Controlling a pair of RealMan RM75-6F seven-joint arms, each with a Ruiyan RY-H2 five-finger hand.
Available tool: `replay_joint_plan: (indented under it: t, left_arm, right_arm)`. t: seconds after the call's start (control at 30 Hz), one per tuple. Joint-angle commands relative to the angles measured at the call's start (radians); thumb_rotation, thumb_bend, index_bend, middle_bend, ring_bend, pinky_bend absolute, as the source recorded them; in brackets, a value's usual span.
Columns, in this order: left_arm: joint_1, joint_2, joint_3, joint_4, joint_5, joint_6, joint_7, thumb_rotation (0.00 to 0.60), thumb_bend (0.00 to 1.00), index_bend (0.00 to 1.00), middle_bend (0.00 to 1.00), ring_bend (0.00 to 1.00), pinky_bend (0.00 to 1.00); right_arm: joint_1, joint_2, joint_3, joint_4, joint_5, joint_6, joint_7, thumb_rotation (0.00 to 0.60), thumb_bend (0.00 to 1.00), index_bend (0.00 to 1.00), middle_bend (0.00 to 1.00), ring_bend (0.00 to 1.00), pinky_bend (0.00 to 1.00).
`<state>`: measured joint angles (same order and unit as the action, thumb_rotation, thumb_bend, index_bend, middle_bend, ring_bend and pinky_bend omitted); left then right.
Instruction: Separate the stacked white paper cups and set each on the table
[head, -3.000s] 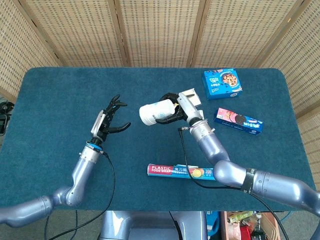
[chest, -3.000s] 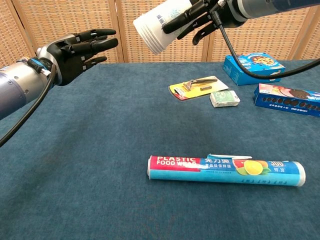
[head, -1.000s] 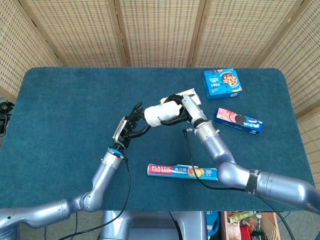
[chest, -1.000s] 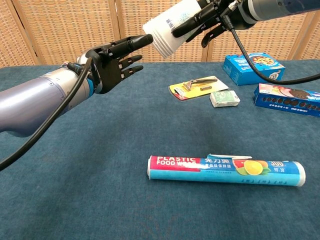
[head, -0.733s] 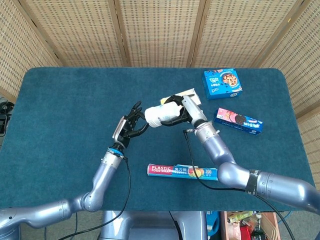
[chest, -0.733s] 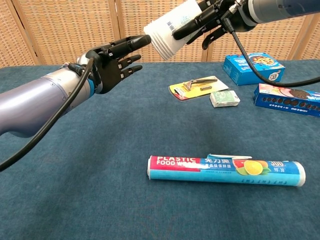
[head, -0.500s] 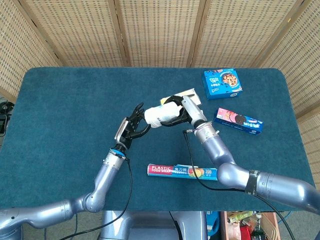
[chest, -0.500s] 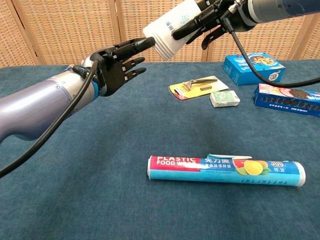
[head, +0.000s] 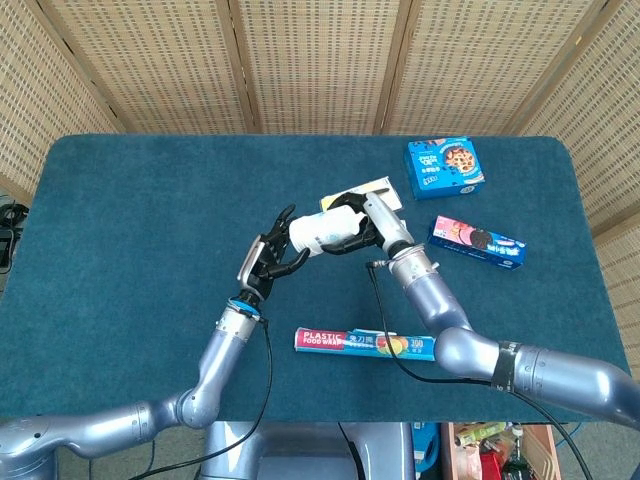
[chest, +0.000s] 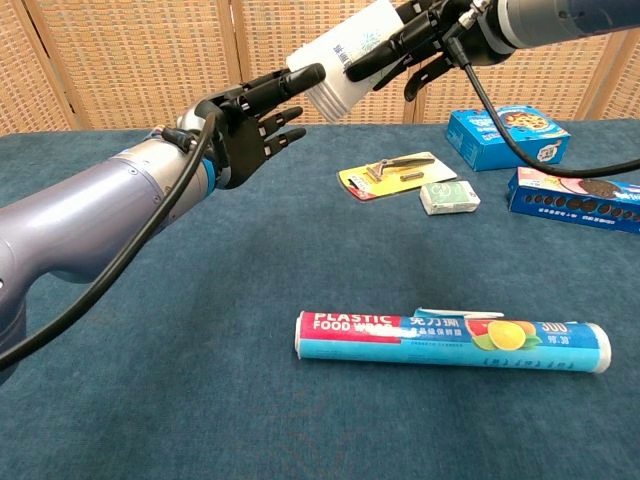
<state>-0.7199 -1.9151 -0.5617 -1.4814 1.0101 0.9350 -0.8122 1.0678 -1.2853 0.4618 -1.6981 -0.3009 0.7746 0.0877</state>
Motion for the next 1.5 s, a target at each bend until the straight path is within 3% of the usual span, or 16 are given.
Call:
replay_joint_plan:
  t: [0.03, 1.1, 1.5]
  left_arm:
    - [0.001, 0.0, -0.001, 0.0, 0.0, -0.004, -0.003, 0.6, 0.33, 0.59, 0.03, 0.0, 0.0]
    - [0.021, -0.012, 0.003, 0.012, 0.001, 0.011, 0.015, 0.6, 0.44, 0.65, 0.04, 0.0, 0.0]
    - [0.109, 0.048, 0.073, -0.035, 0.047, 0.047, 0.015, 0.6, 0.44, 0.65, 0.05, 0.0, 0.0]
  right_arm:
    - [-0.001, 0.001, 0.001, 0.0, -0.002, 0.0, 0.002, 0.6, 0.24, 0.66, 0.55, 0.41, 0.66]
    - [-0.024, 0.034, 0.007, -0.021, -0.026, -0.006, 0.03, 0.6, 0.24, 0.66, 0.55, 0.41, 0.66]
    - [-0.049, 0.078, 0.011, -0.018, -0.025, 0.008, 0.038, 0.6, 0.24, 0.66, 0.55, 0.41, 0.66]
